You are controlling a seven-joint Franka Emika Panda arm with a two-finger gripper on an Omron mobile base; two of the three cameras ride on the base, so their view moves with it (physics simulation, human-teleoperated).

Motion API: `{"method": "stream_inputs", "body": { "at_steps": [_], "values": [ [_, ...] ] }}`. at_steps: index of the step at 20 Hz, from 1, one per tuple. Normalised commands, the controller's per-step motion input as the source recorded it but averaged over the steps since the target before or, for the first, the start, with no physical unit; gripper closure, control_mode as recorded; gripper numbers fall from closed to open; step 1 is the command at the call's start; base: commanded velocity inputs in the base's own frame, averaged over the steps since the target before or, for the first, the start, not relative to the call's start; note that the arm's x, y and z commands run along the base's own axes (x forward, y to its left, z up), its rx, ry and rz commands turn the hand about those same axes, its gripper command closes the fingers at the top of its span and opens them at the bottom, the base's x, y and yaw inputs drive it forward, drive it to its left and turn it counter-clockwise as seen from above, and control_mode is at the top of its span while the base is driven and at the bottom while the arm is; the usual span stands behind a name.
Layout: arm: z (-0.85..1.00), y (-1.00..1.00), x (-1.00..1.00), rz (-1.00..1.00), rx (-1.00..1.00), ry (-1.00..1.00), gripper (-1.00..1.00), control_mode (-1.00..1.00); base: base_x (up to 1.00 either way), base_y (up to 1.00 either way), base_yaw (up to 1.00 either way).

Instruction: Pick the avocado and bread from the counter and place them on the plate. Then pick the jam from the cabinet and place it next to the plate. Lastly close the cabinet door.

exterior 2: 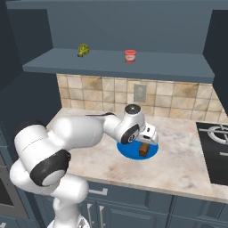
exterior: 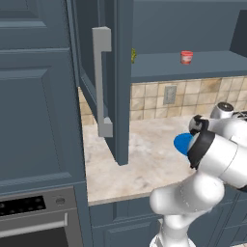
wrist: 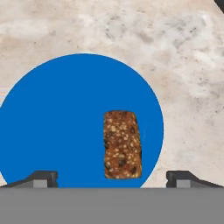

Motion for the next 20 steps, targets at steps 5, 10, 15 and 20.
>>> {"method": "stream_inputs", "body": {
  "at_steps": [5, 10, 15, 20],
  "values": [
    [0.37, 0.32, -0.14, 0.0, 0.0, -0.04, -1.0, -1.0, 0.0, 0.0, 0.0],
    [0.32, 0.42, -0.14, 0.0, 0.0, -0.02, -1.0, -1.0, 0.0, 0.0, 0.0],
    [0.31, 0.55, -0.16, 0.0, -0.01, 0.0, -1.0, -1.0, 0.0, 0.0, 0.0],
    [0.26, 0.55, -0.18, 0.0, 0.0, 0.0, -1.0, -1.0, 0.0, 0.0, 0.0]
  ]
}}
